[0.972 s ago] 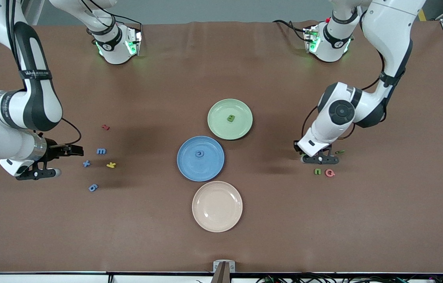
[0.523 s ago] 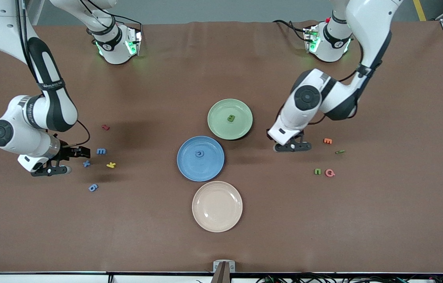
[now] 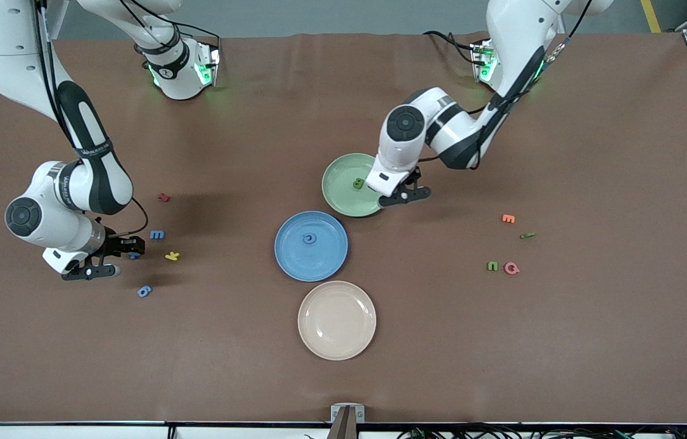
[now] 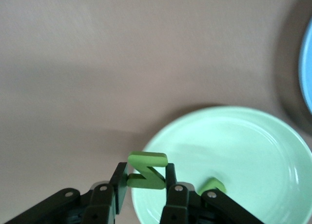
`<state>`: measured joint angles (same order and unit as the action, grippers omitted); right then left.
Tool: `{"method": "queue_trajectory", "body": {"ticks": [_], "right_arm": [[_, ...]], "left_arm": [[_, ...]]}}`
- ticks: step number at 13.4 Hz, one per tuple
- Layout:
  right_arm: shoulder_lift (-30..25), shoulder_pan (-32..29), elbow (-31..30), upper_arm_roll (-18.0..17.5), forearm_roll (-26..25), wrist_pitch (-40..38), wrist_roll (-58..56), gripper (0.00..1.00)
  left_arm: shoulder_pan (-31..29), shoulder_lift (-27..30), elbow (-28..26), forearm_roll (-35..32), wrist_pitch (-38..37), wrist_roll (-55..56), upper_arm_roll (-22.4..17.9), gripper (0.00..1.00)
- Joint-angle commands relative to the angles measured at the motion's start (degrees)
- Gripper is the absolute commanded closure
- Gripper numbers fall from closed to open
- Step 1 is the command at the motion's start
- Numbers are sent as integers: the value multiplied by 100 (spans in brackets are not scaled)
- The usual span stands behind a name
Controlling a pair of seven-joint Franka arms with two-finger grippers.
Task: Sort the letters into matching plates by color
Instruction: 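Put the N on the green plate while the right gripper reaches the plus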
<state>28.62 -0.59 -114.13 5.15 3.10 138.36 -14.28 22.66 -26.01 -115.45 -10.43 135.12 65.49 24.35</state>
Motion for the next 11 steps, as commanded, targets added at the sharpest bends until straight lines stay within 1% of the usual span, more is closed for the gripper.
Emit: {"method": "queue_trajectory", "body": {"ticks": [1, 2, 3, 4, 6, 8, 9, 11], "right_arm": [[187, -152, 190, -58, -64, 50, -232, 38], [222, -169, 181, -58, -64, 77, -241, 38], [257, -187, 172, -58, -64, 86, -241, 39], [292, -187, 172, -58, -55, 77, -233, 39], [293, -178, 137, -66, -55, 68, -233, 40], [319, -178, 137, -66, -55, 51, -233, 42], [328, -178, 137, -66, -55, 51, -233, 43], [372, -178, 137, -66, -55, 51, -233, 46]], "left_arm": [[326, -176, 137, -109, 49, 717, -18, 74], [344, -211, 137, -109, 50, 894, -18, 43], [370, -237, 145, -109, 50, 1026, -18, 3], [371, -246, 163, -109, 50, 1053, -18, 1], [318, -229, 207, -109, 41, 1036, -18, 0], [213, -168, 321, -117, -12, 966, -106, 0], [30, -63, 365, -152, -21, 774, -193, 0], [-383, 34, 549, -170, -99, 134, -194, 0]]}}
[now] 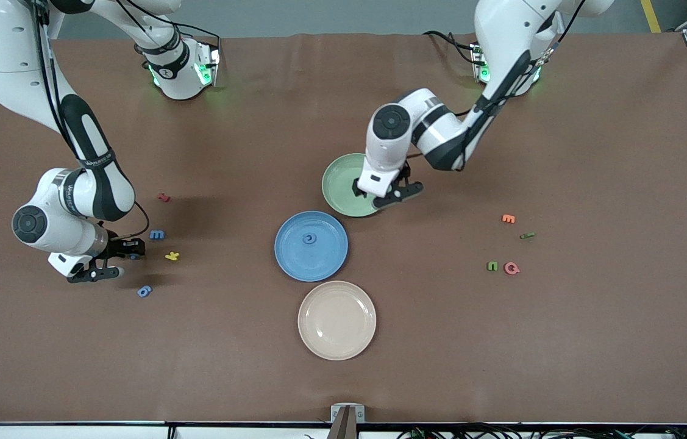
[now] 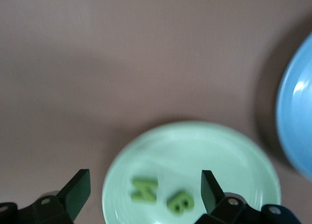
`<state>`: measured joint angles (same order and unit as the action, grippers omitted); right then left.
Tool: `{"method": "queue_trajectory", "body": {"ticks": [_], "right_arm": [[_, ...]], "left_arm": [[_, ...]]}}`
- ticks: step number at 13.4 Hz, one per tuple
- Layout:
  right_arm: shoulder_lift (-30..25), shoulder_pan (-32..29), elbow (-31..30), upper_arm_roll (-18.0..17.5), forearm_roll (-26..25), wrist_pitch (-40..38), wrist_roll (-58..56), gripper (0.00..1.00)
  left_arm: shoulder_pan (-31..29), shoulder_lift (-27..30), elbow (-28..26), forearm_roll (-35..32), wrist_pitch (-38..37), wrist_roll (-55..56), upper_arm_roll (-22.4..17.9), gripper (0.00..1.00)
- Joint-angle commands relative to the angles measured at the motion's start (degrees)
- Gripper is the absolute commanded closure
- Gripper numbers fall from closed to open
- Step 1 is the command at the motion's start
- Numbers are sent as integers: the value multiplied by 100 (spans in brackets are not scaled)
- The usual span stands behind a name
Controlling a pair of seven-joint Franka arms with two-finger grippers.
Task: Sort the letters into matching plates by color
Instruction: 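Grasp the blue plus sign with the right gripper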
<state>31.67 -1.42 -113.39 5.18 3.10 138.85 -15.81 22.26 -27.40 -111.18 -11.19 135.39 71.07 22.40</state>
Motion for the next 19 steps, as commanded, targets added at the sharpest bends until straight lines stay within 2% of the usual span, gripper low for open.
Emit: {"method": "queue_trajectory", "body": {"ticks": [1, 4, 7, 9, 11, 14, 16, 19], "right_arm": [[76, -95, 62, -69, -55, 2, -80, 49], [120, -95, 62, -69, -47, 28, -80, 60], [120, -78, 80, -69, -47, 19, -80, 72], [103, -60, 97, -69, -47, -42, -71, 76], [-89, 19, 159, -95, -47, -269, -10, 77], [-336, 255, 675, -104, -11, -1348, 393, 79], [-380, 580, 1106, -104, -11, -2025, 867, 79], [-696, 1527, 1161, -104, -11, -2371, 2577, 79]], "left_arm": [[-572, 200, 228, -102, -170, -671, 1, 1], [-1091, 183, 430, -111, -188, -858, -8, 1], [-1679, 43, 405, -454, -188, -1087, -8, 2], [-2145, -63, 387, -463, -188, -1095, -8, 5], [-2384, -203, 413, -576, -171, -1209, -8, 14], [-2577, -546, 431, -1497, -127, -1436, 1, 23], [-2700, -573, 422, -1544, -127, -2601, 1, 39], [-2894, -704, 431, -1526, -100, -3695, 10, 49]]}}
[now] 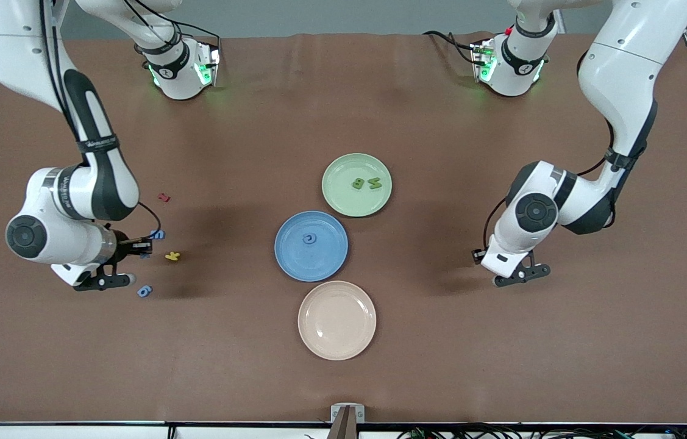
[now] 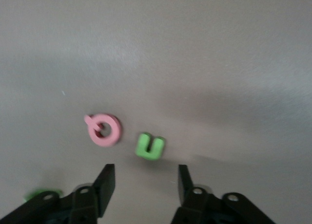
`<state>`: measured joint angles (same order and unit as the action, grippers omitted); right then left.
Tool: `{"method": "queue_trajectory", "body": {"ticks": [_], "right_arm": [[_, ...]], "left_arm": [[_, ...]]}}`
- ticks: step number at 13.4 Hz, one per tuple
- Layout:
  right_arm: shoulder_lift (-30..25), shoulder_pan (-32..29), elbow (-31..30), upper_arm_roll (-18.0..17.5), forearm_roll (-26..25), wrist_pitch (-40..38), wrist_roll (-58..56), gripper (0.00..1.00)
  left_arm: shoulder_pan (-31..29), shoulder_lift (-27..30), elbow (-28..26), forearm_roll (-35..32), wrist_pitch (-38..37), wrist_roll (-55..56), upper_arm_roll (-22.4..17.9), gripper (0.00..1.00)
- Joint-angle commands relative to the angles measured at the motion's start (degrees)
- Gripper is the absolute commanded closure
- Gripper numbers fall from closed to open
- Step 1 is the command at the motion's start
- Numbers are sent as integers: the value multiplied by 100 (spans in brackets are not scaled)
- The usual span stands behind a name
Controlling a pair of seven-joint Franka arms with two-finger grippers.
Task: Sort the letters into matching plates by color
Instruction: 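Grasp the blue plus sign with the right gripper, then put the plus on the blue plate while the left gripper grasps the u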
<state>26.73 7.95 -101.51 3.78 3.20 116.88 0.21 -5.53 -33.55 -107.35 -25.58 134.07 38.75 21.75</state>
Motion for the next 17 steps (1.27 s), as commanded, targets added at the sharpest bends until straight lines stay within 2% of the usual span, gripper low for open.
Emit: {"method": "queue_trajectory", "body": {"ticks": [1, 3, 5, 9, 12, 15, 17], "right_arm": [[-203, 976, 8, 35, -12, -183, 1651, 79], [-142, 1697, 174, 26, 49, -69, 2820, 79], [286, 2287, 595, 26, 93, 211, 3858, 79], [1245, 2921, 1361, 17, 164, 887, 4846, 79], [1773, 3229, 1704, 17, 164, 1687, 5278, 79], [2107, 3300, 2056, -18, 199, 1768, 5410, 79], [2126, 3292, 2056, -45, 269, 1829, 5402, 76]], "left_arm": [[-124, -134, 47, -70, 110, -465, 83, 50], [-124, -205, 56, 26, 277, -465, 101, 51], [-124, -327, 65, 132, 487, -474, 110, 54], [-141, -433, 74, 115, 743, -491, 101, 55], [-150, -372, 74, 115, 717, -527, 101, 55], [-159, -284, 65, 106, 673, -544, 101, 55], [-159, -284, 65, 115, 594, -666, 92, 55]]}}
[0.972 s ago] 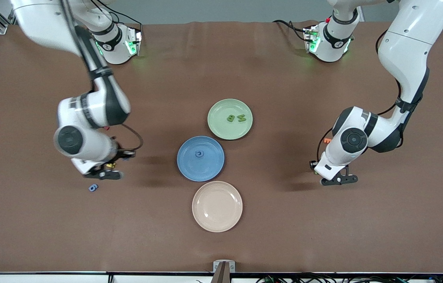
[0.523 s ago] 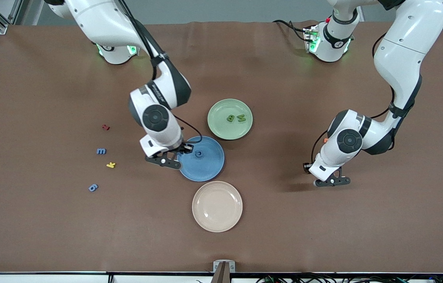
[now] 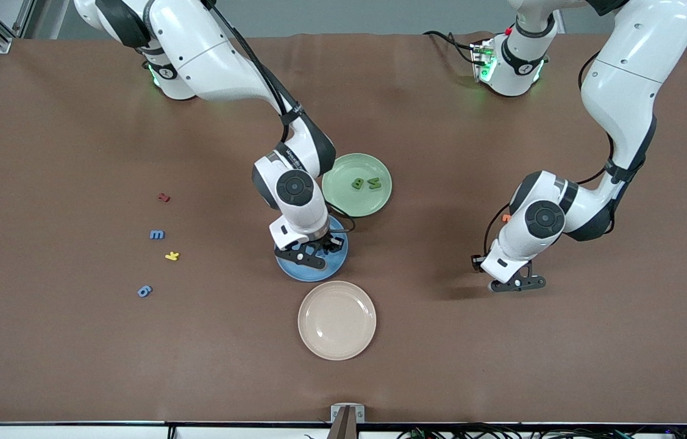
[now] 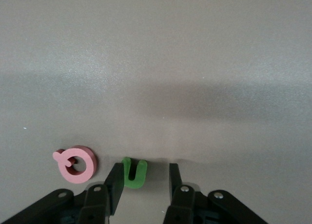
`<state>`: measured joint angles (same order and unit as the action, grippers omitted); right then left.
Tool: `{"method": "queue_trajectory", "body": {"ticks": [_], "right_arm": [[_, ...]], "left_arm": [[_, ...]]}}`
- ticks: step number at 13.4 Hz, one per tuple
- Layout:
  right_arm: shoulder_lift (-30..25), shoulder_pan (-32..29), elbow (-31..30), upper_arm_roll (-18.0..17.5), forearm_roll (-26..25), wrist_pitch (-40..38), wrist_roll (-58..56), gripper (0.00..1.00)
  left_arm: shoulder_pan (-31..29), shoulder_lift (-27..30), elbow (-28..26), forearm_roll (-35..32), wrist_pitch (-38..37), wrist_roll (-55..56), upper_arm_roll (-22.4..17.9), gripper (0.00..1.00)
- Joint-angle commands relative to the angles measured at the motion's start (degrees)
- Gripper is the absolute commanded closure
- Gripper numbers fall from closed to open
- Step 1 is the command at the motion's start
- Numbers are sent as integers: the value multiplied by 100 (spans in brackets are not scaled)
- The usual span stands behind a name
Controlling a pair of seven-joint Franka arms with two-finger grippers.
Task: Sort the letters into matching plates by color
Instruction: 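Put the plus on the blue plate while the left gripper grasps the u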
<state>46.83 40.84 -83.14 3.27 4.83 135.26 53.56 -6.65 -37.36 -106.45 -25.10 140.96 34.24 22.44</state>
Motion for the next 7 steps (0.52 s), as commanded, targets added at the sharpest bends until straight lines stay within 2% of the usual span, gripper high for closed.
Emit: {"method": "queue_trajectory", "body": {"ticks": [1, 3, 4, 7], "right_arm": [[98, -15, 219, 7, 115, -25, 32, 52], [37, -15, 202, 7, 106, -78, 6, 0], [-33, -15, 141, 7, 106, -139, -3, 0], [-856, -137, 105, 51, 62, -1786, -300, 0]], "left_arm": [[-116, 89, -25, 49, -95, -277, 24, 55], [-143, 37, -34, 49, -95, -400, 24, 55], [-161, 19, -25, 49, -95, -418, 15, 55], [-161, 1, -25, 66, -87, -383, 24, 55]]}}
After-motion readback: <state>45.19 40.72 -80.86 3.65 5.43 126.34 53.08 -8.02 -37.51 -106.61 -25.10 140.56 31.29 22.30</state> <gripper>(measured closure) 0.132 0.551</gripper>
